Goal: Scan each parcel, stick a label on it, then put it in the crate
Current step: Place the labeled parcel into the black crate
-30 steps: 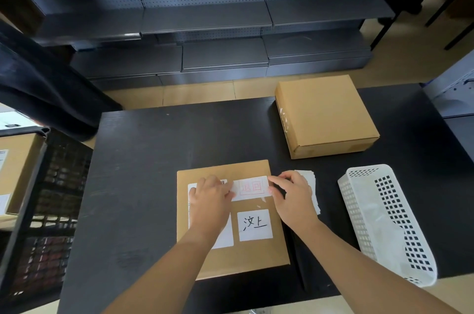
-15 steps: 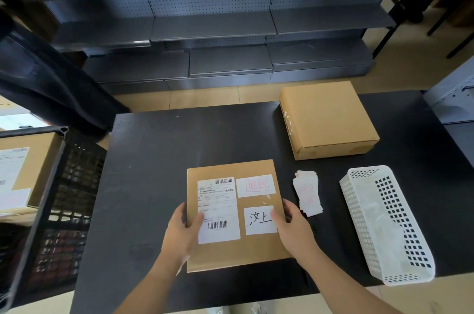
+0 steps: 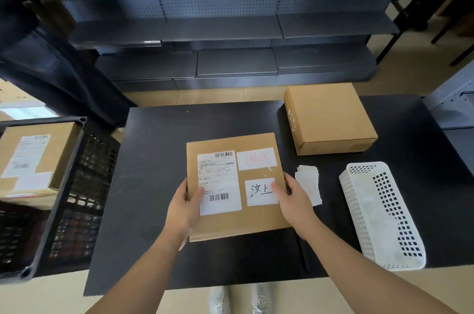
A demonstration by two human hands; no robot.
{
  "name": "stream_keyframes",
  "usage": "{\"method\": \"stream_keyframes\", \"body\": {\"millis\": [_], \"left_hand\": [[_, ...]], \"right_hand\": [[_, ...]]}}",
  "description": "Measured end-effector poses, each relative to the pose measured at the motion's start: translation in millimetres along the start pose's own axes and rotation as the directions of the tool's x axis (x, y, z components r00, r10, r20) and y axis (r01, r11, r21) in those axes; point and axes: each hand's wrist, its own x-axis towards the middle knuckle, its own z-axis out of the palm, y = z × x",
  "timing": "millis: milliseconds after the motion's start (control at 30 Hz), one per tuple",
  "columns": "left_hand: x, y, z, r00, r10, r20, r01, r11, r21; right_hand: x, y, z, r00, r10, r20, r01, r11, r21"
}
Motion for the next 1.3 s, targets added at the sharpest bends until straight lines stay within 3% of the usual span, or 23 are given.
{"method": "stream_keyframes", "body": {"millis": [133,267,433,667,967,1300], "left_hand": [[-21,30,-25,0.994,0.066,-0.082,-0.073,0.994,-0.084],[-49,49,-60,0.963,0.126,-0.237,-0.156,0.981,-0.116],[-99,48,-118,0.882,0.114,-0.458,-0.214,0.961,-0.174],[-169,8,-215,0.749,-0.016,-0.663,-0.233,0.93,-0.285],[-212,-50,-353,0.655,-0.08,-0.751,-0.263,0.908,-0.326],[-211,-90,-494,0.659,-0.097,-0.746,-0.211,0.928,-0.308]], "right_hand": [[-13,-45,1,0.992,-0.124,0.031,0.124,0.992,-0.021],[-29,-89,15,0.948,-0.28,0.152,0.284,0.959,-0.003],[-59,-135,62,0.847,-0.414,0.332,0.435,0.901,0.014],[-127,-175,164,0.687,-0.462,0.561,0.538,0.842,0.035],[-209,-198,310,0.56,-0.459,0.69,0.563,0.822,0.09],[-256,-206,448,0.558,-0.446,0.7,0.56,0.825,0.08]]}}
